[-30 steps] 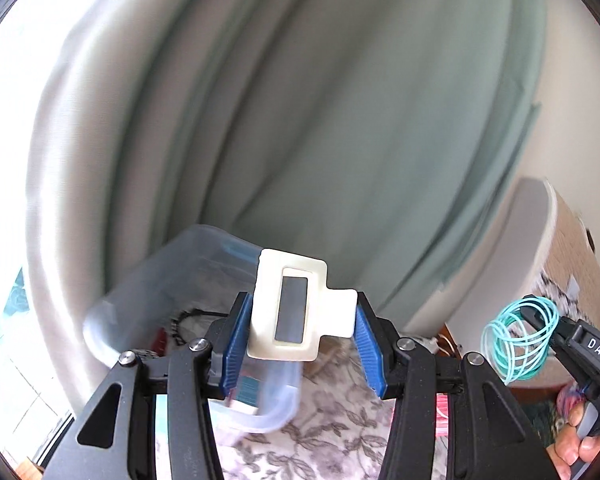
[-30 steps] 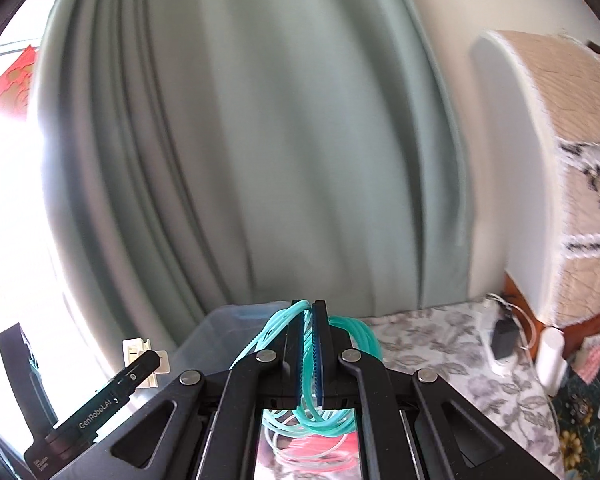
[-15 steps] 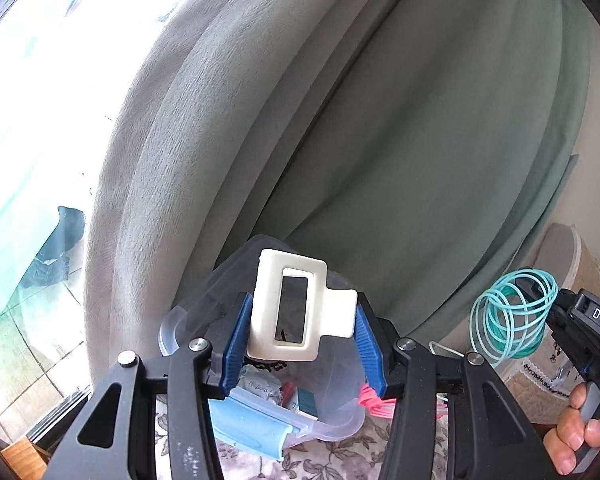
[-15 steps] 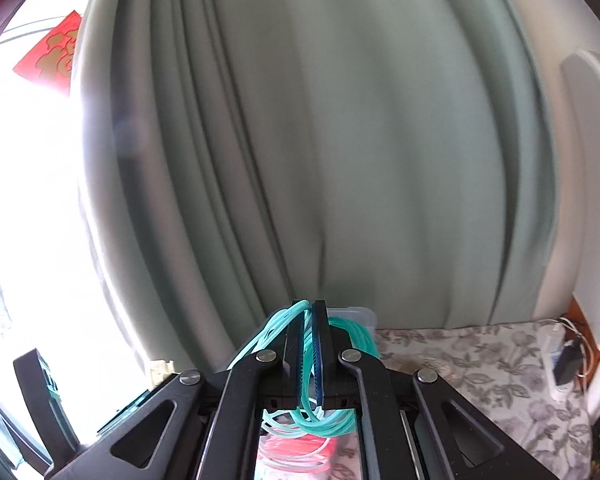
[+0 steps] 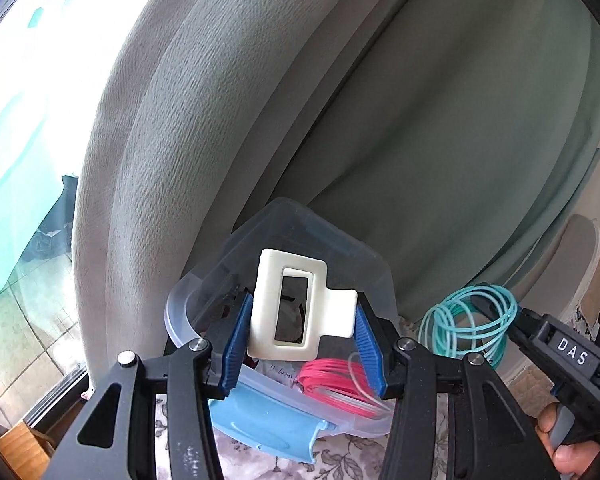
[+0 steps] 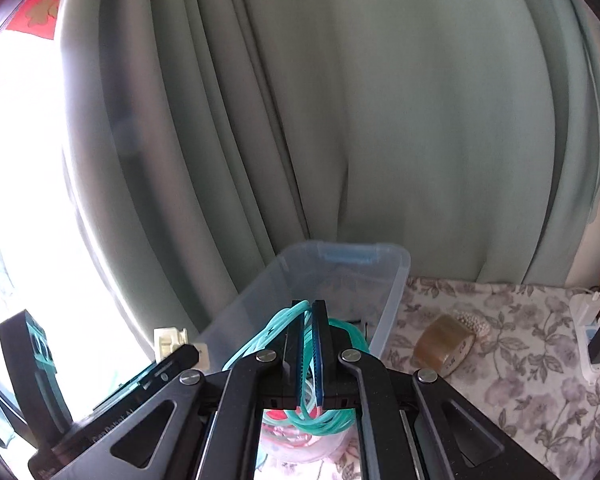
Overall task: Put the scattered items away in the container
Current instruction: 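Carry the white clip and teal bracelet over the container with both tools, then lower both items into the container and open both tools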
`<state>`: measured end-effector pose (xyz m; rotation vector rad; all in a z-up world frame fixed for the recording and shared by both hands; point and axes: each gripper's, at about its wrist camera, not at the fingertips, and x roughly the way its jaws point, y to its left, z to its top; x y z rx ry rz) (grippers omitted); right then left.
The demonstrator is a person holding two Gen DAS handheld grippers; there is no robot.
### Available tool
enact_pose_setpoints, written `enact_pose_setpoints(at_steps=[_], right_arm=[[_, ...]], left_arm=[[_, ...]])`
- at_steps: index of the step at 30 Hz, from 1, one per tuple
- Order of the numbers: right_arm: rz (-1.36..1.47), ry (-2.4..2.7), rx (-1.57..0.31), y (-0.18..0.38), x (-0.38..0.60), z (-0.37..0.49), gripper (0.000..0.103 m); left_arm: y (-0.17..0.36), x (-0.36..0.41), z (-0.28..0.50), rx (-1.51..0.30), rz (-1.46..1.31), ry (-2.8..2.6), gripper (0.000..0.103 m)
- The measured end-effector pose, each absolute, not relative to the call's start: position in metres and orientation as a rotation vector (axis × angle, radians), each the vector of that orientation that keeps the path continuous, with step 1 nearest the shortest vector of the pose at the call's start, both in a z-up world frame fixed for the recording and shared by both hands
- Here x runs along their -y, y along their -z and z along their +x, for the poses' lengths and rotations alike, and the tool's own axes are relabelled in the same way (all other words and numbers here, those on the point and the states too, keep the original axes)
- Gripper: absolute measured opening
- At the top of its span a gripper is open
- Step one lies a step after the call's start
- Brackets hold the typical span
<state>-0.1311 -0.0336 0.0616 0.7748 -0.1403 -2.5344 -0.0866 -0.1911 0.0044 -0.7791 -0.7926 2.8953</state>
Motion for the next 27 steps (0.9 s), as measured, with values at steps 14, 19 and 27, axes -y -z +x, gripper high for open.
enact_pose_setpoints(at_steps=[14,19,27], right_arm=[[0.934,2.456,0.079,-0.01,0.052,-0.164,0.006],[0.958,2.439,0.014,-0.006,0.06,-0.163,0.007],[1.008,2.441,-0.047,-0.003,0.059,-0.166,0.012]], left_arm=[[0.026,0.191,-0.114,0.774,-0.892,-2.863,0.051],[0.03,0.193,-0.121,0.757,-0.91,-2.869,0.051],[0.031,0.189,-0.129,0.707,-0.932,-2.87,0.051]])
